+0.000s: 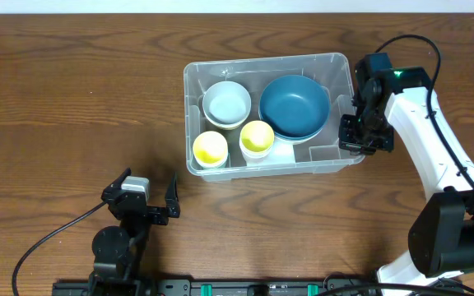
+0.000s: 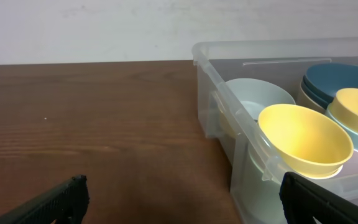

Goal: Pack container

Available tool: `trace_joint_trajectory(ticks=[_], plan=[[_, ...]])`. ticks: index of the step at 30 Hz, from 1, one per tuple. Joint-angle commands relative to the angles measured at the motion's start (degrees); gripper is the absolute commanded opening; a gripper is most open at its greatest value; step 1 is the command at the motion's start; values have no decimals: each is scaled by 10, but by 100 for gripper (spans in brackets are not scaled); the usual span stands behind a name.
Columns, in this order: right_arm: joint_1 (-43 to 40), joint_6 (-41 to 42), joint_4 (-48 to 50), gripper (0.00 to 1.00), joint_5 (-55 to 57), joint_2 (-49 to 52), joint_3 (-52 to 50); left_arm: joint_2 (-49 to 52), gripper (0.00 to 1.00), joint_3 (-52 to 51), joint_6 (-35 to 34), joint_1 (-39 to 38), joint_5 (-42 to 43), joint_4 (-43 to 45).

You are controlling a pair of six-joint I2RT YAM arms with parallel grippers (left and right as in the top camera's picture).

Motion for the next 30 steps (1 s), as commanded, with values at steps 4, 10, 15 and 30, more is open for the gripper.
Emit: trace_joint_trajectory(ticks=[4,10,15,30], plan=[[-3,31,-16,1,22,-4,-2,-3,98,-8,1,3,14,-22],[-2,43,-26,1,23,-4,-2,-3,98,-8,1,3,14,-22],[6,56,-32,1,23,-4,-2,-3,98,-8,1,3,14,-22],[31,121,-53,2,25,-4,-2,-3,98,-8,1,3,14,-22]])
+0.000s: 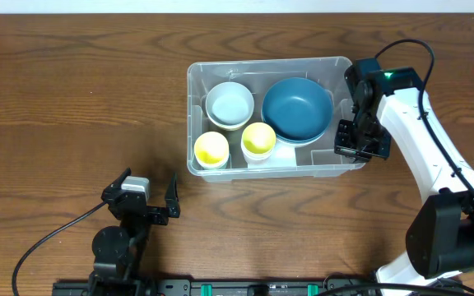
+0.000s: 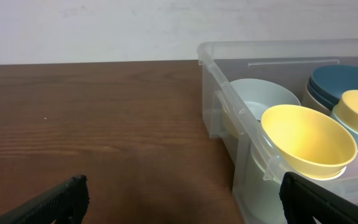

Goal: Pack container

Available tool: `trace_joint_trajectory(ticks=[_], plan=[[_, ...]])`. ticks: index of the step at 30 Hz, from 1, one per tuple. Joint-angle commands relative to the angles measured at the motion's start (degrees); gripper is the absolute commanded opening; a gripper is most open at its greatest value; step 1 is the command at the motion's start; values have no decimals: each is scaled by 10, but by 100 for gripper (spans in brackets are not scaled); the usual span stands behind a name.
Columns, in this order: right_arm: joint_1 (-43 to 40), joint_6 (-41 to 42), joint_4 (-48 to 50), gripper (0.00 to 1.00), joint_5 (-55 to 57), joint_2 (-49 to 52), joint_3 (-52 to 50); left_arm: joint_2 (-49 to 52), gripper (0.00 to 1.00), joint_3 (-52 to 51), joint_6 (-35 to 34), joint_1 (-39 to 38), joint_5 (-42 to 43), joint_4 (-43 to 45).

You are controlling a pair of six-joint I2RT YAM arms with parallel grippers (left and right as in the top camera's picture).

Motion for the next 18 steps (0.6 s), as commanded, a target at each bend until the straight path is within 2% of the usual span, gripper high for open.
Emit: trace_joint_trajectory(ticks=[1,8,13,18], plan=[[5,32,-11,2,9,-4,-2,-3,98,-8,1,3,14,-22],[17,41,-17,1,9,-4,-2,-3,98,-8,1,3,14,-22],[18,22,17,3,19,-4,-1,-3,98,-8,1,3,14,-22],[12,-42,46,32,19,-4,42,-3,98,-8,1,3,14,-22]])
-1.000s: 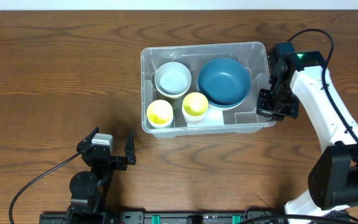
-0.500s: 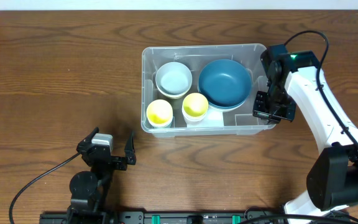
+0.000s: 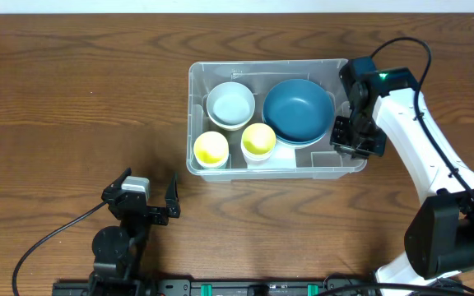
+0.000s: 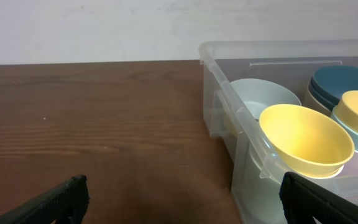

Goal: Pack container

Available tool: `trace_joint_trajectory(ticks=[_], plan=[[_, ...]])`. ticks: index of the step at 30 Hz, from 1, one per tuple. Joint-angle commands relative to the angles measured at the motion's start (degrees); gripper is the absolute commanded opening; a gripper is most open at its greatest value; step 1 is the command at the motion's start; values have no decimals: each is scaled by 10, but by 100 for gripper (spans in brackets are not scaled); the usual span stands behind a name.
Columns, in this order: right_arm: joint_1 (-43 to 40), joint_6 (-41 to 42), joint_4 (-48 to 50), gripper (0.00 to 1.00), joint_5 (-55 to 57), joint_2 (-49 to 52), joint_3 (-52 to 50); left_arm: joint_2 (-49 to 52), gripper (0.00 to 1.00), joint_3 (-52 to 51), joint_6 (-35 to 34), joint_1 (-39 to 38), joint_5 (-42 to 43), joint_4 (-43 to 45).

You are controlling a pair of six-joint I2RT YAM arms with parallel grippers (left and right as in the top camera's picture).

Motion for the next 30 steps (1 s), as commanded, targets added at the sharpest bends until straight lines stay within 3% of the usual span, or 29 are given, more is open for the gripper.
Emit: trace_joint_trajectory(ticks=[1,12,14,16,23,30], plan=[[-4,-55,5,37,8,-4,54,-3,98,-8,1,3,12,-22],[-6,-128,-148,68,8,-9,290,-3,98,-8,1,3,12,-22],[-7,-129,-181,79,8,-17,323,-3,98,-8,1,3,12,-22],[-7,-128,-209,99,8,-28,349,-3,98,-8,1,3,12,-22],[-5,-122,-208,99,-85,-80,358,-3,98,-8,1,3,12,-22],[-6,-120,-209,99,-78,-87,356,-3,98,-8,1,3,12,-22]])
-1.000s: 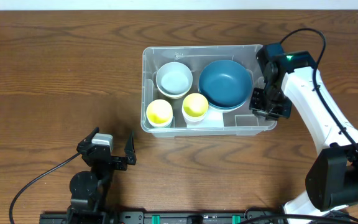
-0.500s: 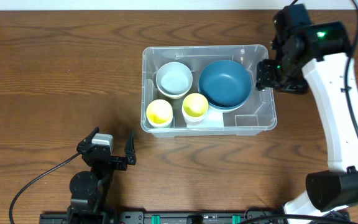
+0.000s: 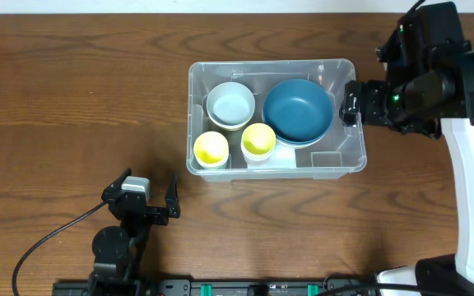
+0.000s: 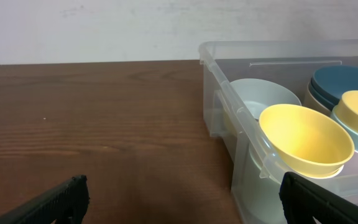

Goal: Pack container

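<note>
The clear plastic container (image 3: 348, 160) stands mid-table, and its near left corner (image 4: 229, 118) shows in the left wrist view. It holds a dark blue bowl (image 3: 297, 108), a pale blue bowl (image 3: 227, 105) and two yellow bowls (image 3: 211, 149) (image 3: 257, 139). The nearer yellow bowl (image 4: 306, 140) and the pale blue bowl (image 4: 260, 96) show again in the left wrist view. My right gripper (image 3: 350, 100) hangs high over the container's right rim, its jaws too dark to read. At the table's front, left of the container, my left gripper (image 3: 142, 201) (image 4: 182, 205) rests open on nothing.
Bare brown wood (image 3: 72, 107) lies left of the container. The raised right arm (image 3: 434, 82) covers the table's right side. A white wall (image 4: 104, 25) runs behind the table's far edge.
The right arm has risen from the container's right wall and now looms larger, with its gripper above the right rim. The container, the bowls and the left gripper have not moved.
The right gripper was first low at the container's front right corner. At each later moment the container stood slightly further right and back, with the gripper still at its right wall. Now that arm is raised, and the left arm has stayed still throughout.
</note>
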Available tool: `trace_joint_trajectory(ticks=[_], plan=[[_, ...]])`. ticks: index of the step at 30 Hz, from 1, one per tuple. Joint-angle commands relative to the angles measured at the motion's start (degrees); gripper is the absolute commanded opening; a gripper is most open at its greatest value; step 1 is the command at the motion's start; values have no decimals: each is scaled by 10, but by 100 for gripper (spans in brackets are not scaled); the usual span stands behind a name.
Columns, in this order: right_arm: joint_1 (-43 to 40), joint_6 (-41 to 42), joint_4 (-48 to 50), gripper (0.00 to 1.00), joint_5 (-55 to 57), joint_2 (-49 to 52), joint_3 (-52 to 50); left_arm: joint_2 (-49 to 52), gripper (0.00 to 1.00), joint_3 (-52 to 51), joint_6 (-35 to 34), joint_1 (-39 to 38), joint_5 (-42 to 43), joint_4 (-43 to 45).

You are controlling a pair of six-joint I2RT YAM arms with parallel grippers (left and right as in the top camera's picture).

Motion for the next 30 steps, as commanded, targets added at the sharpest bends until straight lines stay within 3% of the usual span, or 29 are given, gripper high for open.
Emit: trace_joint_trajectory(ticks=[1,5,9,13,17,22,30], plan=[[-4,-2,-1,99,-12,0,5,-3,98,-8,1,3,12,-22],[-5,-16,-1,99,0,0,4,-3,98,-8,1,3,12,-22],[-4,-48,9,99,86,-3,3,-3,98,-8,1,3,12,-22],[-6,-48,123,99,142,-44,-26,-3,98,-8,1,3,12,-22],[-26,-52,326,99,147,-150,-168,-3,98,-8,1,3,12,-22],[-72,-52,579,99,145,-325,-443,-3,98,-8,1,3,12,-22],[-123,-52,754,99,136,-564,-746,-3,98,-8,1,3,12,-22]])
